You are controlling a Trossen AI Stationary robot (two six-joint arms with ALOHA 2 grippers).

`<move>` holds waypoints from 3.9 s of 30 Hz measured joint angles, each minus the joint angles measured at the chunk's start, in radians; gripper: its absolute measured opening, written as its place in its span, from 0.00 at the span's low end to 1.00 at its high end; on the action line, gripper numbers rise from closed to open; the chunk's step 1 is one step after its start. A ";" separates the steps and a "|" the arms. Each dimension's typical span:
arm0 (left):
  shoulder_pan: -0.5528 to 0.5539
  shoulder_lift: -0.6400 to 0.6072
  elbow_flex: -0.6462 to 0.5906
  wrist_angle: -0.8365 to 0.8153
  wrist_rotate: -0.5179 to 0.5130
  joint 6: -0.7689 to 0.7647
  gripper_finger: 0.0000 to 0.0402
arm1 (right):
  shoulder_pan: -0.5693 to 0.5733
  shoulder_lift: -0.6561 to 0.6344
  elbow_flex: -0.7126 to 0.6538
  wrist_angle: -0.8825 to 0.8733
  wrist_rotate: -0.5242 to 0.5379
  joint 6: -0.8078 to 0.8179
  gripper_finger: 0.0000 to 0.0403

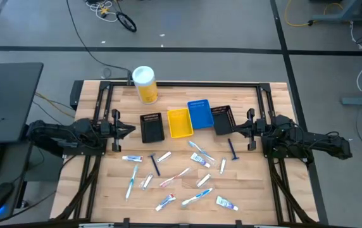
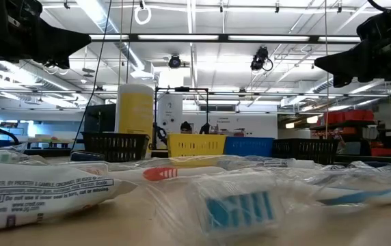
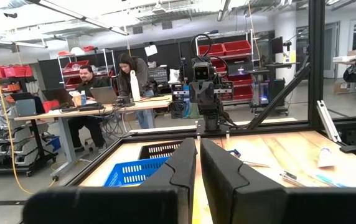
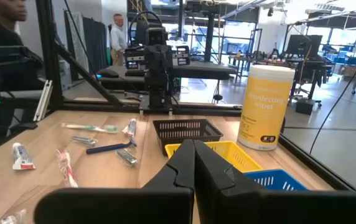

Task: Pick & Place Travel size toiletries

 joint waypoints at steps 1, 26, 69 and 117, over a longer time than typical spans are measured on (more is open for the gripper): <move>0.000 0.000 0.000 0.000 0.000 0.001 0.08 | 0.000 0.000 0.000 0.000 0.000 0.000 0.00; 0.000 0.000 0.000 0.000 0.000 0.002 0.08 | 0.000 0.000 0.000 0.000 0.000 0.000 0.00; 0.000 0.000 0.000 0.000 0.000 -0.001 0.08 | 0.000 0.000 0.000 0.000 0.000 0.000 0.00; 0.000 0.000 0.000 0.031 -0.003 -0.059 0.08 | 0.000 0.000 0.000 0.000 0.000 0.000 0.00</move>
